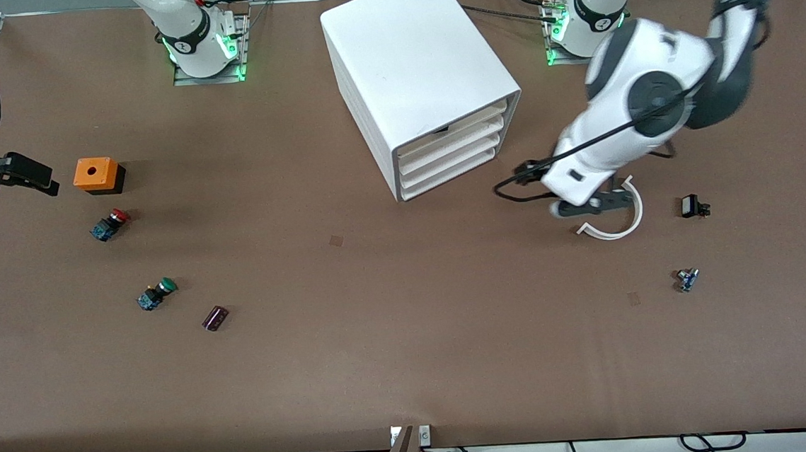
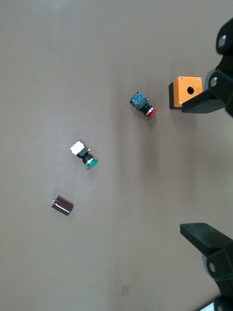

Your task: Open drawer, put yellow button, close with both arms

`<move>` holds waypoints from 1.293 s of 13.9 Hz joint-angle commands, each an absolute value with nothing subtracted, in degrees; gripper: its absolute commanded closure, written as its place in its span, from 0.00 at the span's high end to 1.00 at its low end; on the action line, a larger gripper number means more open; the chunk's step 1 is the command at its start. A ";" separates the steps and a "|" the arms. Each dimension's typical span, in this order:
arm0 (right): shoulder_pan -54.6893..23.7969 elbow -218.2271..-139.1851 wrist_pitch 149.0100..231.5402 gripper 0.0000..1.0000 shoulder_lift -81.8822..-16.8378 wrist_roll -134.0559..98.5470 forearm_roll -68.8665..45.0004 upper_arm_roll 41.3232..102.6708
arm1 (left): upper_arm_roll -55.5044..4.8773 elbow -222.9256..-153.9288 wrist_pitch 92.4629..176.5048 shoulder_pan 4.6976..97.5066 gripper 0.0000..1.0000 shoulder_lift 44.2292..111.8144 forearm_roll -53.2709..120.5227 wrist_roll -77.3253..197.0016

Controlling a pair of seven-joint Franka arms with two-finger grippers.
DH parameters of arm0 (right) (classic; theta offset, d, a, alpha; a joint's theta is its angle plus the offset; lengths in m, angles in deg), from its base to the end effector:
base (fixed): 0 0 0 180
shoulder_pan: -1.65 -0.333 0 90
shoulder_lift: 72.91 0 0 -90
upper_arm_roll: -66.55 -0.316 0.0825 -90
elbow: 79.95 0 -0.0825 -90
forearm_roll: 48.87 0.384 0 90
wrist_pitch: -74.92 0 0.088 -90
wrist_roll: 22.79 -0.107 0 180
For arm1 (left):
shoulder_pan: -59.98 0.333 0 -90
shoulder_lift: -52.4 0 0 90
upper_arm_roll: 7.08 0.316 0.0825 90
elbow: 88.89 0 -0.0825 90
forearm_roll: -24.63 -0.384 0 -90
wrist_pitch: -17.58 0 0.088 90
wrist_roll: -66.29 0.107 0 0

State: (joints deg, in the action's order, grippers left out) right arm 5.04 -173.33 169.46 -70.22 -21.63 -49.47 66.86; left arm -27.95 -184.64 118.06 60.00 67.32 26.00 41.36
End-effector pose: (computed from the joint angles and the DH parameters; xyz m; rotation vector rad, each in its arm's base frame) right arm 0.5717 -0.0379 0.5769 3.1310 -0.0679 -0.0425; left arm 0.5804 -0.2046 0.4477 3.0807 0.1253 -0.2990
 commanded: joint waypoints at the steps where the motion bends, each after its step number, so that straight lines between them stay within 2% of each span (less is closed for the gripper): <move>1: 5.43 -174.61 168.87 1.00 -71.68 -20.50 -50.19 66.28 | -28.52 -178.20 111.29 64.44 1.00 67.96 23.40 50.79; 4: 5.43 -174.52 169.31 1.00 -71.42 -20.50 -50.19 66.28 | -28.61 -171.97 103.48 71.11 1.00 67.69 21.48 61.24; 6: 5.43 -174.61 169.75 1.00 -71.33 -20.50 -50.19 66.28 | -26.17 -171.41 102.84 72.02 1.00 65.34 21.65 67.93; 9: 5.43 -174.60 170.28 1.00 -71.24 -20.50 -50.19 66.28 | -11.70 -173.96 103.89 63.18 1.00 60.59 22.70 76.37; 10: 5.43 -174.61 170.28 1.00 -71.16 -20.59 -50.19 66.28 | -8.34 -176.67 106.94 61.31 1.00 58.83 23.74 77.09; 12: 5.52 -174.69 170.28 1.00 -71.15 -20.68 -50.19 66.28 | -6.99 -186.48 117.19 60.94 1.00 52.26 24.11 76.83; 13: 5.69 -174.78 170.28 1.00 -71.07 -20.68 -50.19 66.28 | -6.99 -188.02 118.47 60.77 1.00 50.92 23.93 76.84; 18: 5.52 -175.04 171.69 1.00 -71.24 -20.50 -50.27 66.28 | -6.64 -185.49 113.83 59.80 1.00 52.58 24.02 76.92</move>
